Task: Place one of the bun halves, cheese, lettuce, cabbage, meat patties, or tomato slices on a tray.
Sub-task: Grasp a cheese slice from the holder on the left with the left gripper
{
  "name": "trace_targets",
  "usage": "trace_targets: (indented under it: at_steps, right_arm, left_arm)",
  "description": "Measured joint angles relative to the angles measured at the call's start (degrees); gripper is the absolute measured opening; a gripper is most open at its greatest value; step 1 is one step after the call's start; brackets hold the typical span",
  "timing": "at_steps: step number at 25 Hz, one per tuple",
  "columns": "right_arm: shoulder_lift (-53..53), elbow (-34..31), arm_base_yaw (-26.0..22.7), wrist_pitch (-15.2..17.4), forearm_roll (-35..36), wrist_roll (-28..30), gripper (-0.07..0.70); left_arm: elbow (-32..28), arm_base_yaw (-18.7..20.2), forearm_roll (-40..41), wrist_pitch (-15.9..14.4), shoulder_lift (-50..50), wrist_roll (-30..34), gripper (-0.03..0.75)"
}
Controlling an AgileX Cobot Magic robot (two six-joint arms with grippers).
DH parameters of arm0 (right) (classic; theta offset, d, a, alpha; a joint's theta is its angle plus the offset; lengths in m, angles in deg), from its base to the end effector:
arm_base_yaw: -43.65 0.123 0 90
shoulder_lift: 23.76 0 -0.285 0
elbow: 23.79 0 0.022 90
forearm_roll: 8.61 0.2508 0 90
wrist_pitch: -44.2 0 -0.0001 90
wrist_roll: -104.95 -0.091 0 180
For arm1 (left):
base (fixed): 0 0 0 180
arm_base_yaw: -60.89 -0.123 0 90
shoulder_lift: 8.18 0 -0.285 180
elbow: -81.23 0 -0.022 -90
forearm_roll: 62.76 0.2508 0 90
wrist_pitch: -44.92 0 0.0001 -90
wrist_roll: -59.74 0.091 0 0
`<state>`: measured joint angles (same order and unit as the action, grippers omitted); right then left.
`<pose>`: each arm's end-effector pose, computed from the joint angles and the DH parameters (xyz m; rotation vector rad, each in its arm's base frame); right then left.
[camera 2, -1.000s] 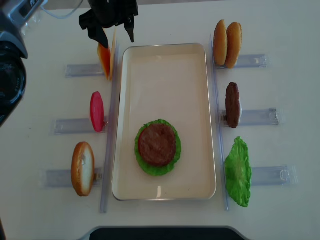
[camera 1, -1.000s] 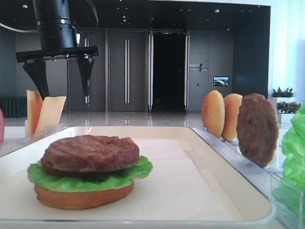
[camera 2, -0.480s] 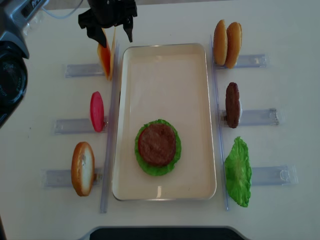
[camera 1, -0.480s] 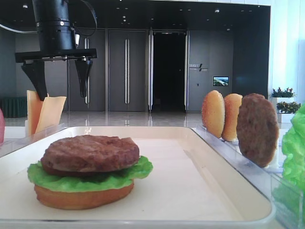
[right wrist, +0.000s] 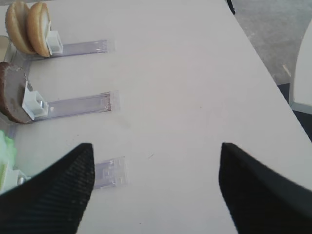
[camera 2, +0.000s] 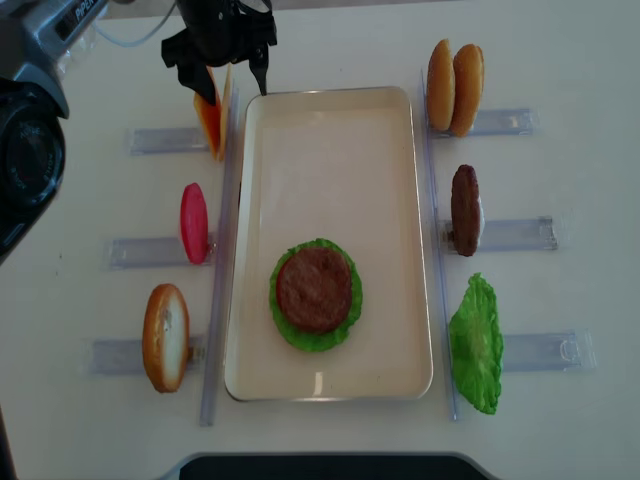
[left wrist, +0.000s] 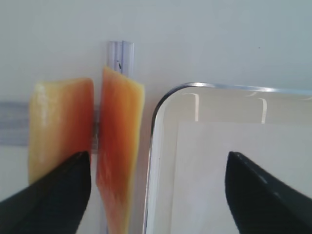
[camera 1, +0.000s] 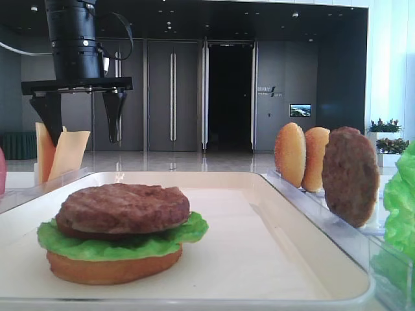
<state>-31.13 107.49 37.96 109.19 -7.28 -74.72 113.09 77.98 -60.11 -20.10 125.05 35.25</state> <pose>-0.0087 0.0028 0.2707 0.0966 2.1110 -0.0346 0.4473 -0.1335 0.2144 -0.1663 2.8985 -0.0629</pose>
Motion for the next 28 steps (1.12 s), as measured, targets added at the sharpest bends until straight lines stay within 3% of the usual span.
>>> trace_targets:
  at_steps: [21, 28]
  right_arm:
    - [0.00, 0.00, 0.00, 0.00, 0.00, 0.00, 0.535]
    - [0.00, 0.00, 0.00, 0.00, 0.00, 0.00, 0.535]
  left_arm:
    - [0.00, 0.00, 1.60, -0.16, 0.30, 0.00, 0.607]
    - [0.00, 0.00, 1.65, -0.63, 0.48, 0.00, 0.498]
